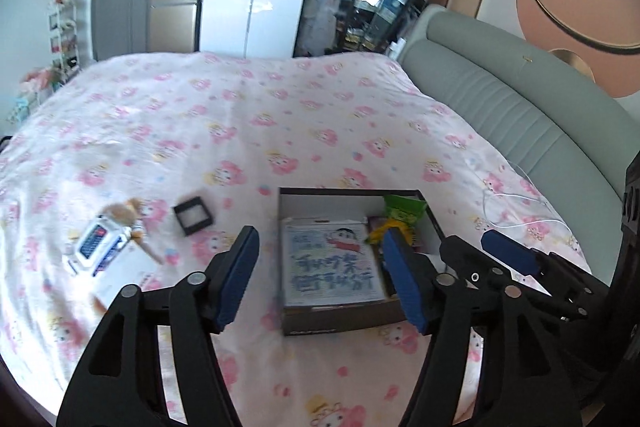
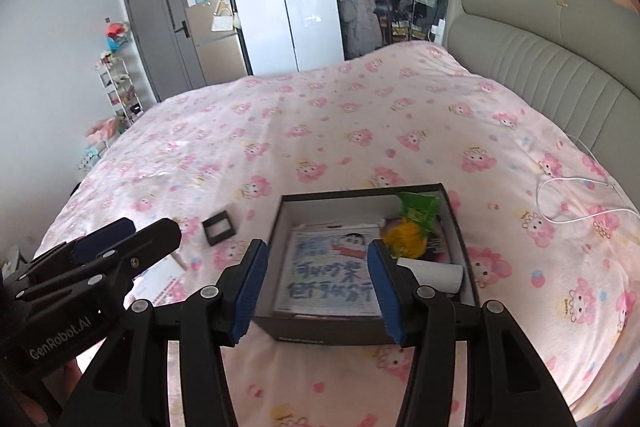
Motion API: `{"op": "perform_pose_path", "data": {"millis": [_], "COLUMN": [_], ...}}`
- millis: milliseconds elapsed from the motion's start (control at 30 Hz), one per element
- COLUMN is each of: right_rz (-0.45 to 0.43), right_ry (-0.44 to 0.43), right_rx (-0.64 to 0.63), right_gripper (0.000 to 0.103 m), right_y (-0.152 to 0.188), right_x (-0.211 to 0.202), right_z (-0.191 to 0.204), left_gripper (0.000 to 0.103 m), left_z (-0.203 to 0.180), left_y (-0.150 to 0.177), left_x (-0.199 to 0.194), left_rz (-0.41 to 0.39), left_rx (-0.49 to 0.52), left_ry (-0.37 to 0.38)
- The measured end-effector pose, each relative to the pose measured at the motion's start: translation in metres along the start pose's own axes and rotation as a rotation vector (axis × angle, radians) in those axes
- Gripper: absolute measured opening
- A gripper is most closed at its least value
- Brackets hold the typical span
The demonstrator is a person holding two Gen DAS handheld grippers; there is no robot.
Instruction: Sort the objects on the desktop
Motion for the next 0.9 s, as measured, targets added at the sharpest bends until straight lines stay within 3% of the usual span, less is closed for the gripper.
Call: {"op": "perform_pose_path", "data": {"millis": [133, 333, 500, 633, 900], "right_rz": [-0.016, -0.051, -0.055, -0.047, -0.047], "right_ry": [0.004, 0.045, 0.067, 0.088, 0.138], "right_rx": [-0.007, 0.012, 0.022, 0.039, 0.021], "right_gripper": [0.048, 0.057, 0.059, 0.074, 0.074], "right_y": [0.002, 0.017, 0.037, 0.053, 0.075], "right_x": [-0.013, -0.041, -0.06, -0.073, -0.096], "right_z": [0.016, 0.027, 0.032, 0.027, 0.024], "left_gripper": [0.081, 0.098, 0.101, 0.102, 0.102], "left_z": [0.015, 0.028, 0.03, 0.028, 0.021], "left_y": [0.003, 0.018, 0.034, 0.048, 0.071], "left_x": [-0.028, -0.057, -0.072, -0.082, -0.095], "left_rz": [-0.049, -0.08, -0.095, -0.097, -0.119], "left_rx": [0.012, 0.003, 0.017, 0.027, 0.058], "left_ry": [-0.031, -0.048, -0.057, -0.051, -0.064]}}
Point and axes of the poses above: each gripper's, at about its wrist camera, not at the fingertips, and x roughly the way its jaws point, z to its left, y to its underside, the point moved 8 cm from there along x, roughly the way its jaws point, and after that the axes turned 15 degrees about -x, right-handed, at the moved point
